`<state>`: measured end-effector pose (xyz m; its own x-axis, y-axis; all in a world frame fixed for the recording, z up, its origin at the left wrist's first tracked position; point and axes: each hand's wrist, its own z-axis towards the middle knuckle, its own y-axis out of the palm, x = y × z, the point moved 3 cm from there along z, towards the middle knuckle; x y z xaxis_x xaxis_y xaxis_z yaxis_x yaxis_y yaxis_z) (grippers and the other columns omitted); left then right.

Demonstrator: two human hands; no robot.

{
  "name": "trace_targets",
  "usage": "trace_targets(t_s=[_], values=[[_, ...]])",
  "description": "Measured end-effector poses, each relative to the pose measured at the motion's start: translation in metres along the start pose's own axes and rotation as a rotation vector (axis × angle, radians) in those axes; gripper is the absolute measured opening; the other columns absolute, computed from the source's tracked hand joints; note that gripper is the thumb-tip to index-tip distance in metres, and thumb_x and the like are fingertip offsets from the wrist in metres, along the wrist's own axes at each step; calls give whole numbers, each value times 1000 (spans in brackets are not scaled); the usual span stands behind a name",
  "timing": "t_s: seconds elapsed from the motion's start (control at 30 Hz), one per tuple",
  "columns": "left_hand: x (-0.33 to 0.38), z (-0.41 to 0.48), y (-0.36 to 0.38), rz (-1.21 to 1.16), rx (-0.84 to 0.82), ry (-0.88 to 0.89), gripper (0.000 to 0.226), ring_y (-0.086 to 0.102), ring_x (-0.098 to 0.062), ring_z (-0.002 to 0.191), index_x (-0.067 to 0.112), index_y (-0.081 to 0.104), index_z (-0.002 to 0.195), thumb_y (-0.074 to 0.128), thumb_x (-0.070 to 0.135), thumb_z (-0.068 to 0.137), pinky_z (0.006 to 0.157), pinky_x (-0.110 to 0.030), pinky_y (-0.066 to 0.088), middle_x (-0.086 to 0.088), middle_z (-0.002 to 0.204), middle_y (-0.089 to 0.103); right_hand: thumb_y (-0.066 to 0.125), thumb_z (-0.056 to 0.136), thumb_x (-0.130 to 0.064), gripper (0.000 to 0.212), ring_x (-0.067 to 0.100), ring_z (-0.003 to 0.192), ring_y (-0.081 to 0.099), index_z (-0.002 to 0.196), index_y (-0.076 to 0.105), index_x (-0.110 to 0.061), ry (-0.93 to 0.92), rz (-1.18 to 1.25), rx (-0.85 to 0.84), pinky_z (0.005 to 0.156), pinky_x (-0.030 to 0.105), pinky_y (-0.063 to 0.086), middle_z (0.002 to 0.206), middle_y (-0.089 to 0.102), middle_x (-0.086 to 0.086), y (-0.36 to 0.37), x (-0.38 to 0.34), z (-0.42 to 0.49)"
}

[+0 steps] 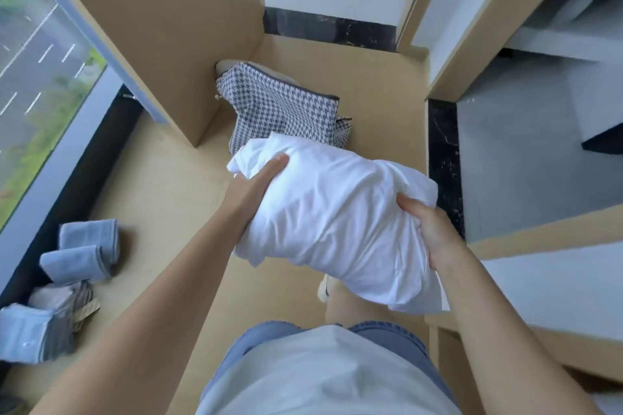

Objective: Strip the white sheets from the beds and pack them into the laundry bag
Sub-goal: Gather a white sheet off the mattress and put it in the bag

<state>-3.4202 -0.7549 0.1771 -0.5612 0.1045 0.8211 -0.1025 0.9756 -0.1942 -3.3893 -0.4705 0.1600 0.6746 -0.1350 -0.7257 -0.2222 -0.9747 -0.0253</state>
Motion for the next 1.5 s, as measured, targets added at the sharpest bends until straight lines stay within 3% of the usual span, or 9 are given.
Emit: trace_targets(t_s=[0.33, 0.6, 0.73, 0.93, 1.1, 1.23, 1.3, 1.37, 1.5], values=[[121, 177, 60, -92, -134, -89, 96, 66, -20, 104, 31, 51, 128, 73, 80, 47, 98, -42, 48, 2, 118, 66, 75, 78, -28, 43, 25, 92, 68, 116, 63, -13, -57, -45, 15, 69, 35, 53, 105, 70, 6, 12, -164, 172], [178, 327, 72, -83, -158, -147, 59, 60, -8, 86, 23, 47, 118, 65, 62, 77, 83, -28, 47, 11, 99, 58, 78, 72, -33, 39, 23, 92, 69, 107, 66, -19, -9, -86, 69, 78, 40, 55, 102, 72, 3, 56, -245, 289], [175, 396, 76, -91, -173, -263, 110, 67, -22, 99, 17, 55, 128, 71, 84, 43, 90, -36, 52, -3, 116, 68, 74, 79, -27, 33, 18, 91, 66, 109, 62, -21, -42, -111, 92, 66, 31, 49, 101, 68, 0, 71, -284, 343], [164, 465, 96, -188, -168, -334, 65, 68, -16, 94, 18, 59, 123, 64, 64, 77, 75, -26, 52, 0, 109, 70, 77, 72, -39, 61, 22, 96, 64, 125, 56, -21, 22, -282, 79, 73, 35, 50, 111, 66, 0, 84, -320, 438], [147, 517, 106, -227, 16, -420, 85, 59, -18, 108, 22, 59, 123, 45, 87, 70, 101, -36, 39, 6, 119, 61, 78, 61, -48, 62, 21, 96, 67, 115, 63, -23, 18, -445, -63, 78, 39, 52, 103, 70, -3, 109, -349, 516], [107, 543, 93, 123, 397, -354, 37, 44, -20, 74, 25, 46, 70, 28, 49, 92, 77, -31, 30, -5, 75, 47, 79, 66, -41, 42, 16, 95, 67, 105, 66, -30, -20, -520, -190, 82, 39, 52, 100, 71, -9, 143, -358, 564], [79, 545, 87, 416, 545, -408, 41, 46, -27, 116, 15, 63, 102, 36, 44, 92, 98, -37, 32, -16, 119, 54, 75, 77, -28, 28, 12, 91, 67, 104, 66, -26, -37, -538, -223, 71, 31, 51, 97, 70, -9, 161, -355, 579], [52, 545, 84, 574, 586, -571, 55, 14, -29, 144, 17, 34, 145, 48, 35, 95, 115, -41, 15, -13, 155, 21, 73, 81, -22, 29, 10, 88, 66, 108, 66, -20, -43, -554, -253, 64, 26, 47, 97, 69, -8, 178, -349, 591], [23, 548, 87, 232, 553, -776, 76, 47, -35, 122, 13, 6, 152, 53, 26, 94, 80, -40, 43, -16, 144, 38, 75, 79, -21, 20, 11, 88, 67, 97, 66, -22, -52, -618, -300, 71, 28, 50, 96, 70, -7, 200, -334, 602]])
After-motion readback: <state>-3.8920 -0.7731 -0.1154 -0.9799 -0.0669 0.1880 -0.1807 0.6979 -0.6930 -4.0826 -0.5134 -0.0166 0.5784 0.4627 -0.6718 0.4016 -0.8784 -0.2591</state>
